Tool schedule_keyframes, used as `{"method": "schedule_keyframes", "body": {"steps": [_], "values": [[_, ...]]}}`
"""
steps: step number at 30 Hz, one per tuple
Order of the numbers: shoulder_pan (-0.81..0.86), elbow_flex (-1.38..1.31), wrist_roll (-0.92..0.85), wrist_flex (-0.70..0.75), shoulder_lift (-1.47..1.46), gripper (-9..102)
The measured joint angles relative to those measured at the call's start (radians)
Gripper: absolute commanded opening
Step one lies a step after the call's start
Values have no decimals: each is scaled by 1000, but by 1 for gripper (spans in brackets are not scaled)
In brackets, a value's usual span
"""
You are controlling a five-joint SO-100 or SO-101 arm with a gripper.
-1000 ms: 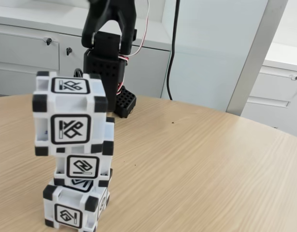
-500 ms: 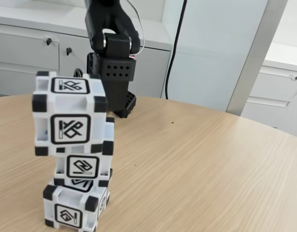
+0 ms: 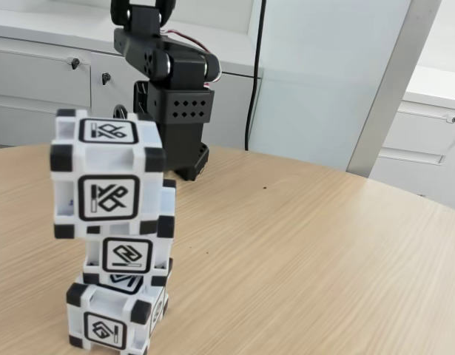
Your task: Stack cubes from left to right.
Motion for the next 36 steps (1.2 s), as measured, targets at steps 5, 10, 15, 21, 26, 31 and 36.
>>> {"method": "schedule_keyframes", "body": {"steps": [5,10,15,21,26,31,36], "values": [[-12,245,-25,-155,112,0],[-5,543,-55,-298,152,0],[0,801,-60,-379,152,0],[3,1023,-48,-460,152,0],[29,1077,-5,-468,152,0],[127,1103,6,-468,152,0],[267,1104,20,-468,152,0]]}}
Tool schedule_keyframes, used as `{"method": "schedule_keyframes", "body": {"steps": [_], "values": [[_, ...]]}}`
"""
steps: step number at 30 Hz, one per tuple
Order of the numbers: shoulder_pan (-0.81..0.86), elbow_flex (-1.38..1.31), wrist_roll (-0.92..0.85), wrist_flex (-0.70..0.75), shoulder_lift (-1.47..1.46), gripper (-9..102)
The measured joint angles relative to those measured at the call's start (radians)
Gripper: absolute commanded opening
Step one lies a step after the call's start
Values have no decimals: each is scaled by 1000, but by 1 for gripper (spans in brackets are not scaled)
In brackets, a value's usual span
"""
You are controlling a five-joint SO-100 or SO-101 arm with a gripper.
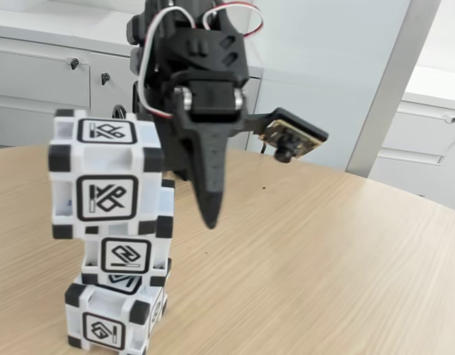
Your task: Stack cubes from left to right.
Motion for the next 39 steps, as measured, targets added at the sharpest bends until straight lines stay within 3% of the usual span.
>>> {"method": "schedule_keyframes", "body": {"steps": [5,17,39], "values": [[94,0,-44,15,0,0],[106,0,-77,161,0,0],[107,0,-58,169,0,0]]}}
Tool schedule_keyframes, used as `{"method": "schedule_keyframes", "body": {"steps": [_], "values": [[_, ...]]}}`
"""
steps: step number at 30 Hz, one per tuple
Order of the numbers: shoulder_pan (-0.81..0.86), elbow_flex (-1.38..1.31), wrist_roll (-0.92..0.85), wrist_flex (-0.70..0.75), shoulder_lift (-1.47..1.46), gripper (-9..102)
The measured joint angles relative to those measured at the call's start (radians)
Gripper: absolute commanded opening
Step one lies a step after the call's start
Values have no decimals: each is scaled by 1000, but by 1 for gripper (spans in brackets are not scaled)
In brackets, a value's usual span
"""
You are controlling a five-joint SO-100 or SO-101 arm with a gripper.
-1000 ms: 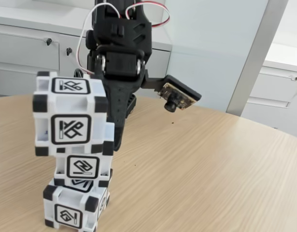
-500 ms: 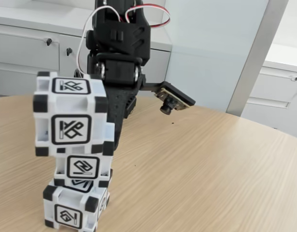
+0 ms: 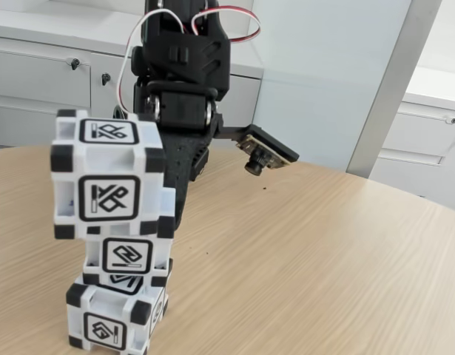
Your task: Stack cubes from left to right.
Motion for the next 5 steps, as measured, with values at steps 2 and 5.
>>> {"method": "schedule_keyframes", "body": {"steps": [2,5], "values": [[0,0,0,0,0,0],[0,0,0,0,0,0]]}}
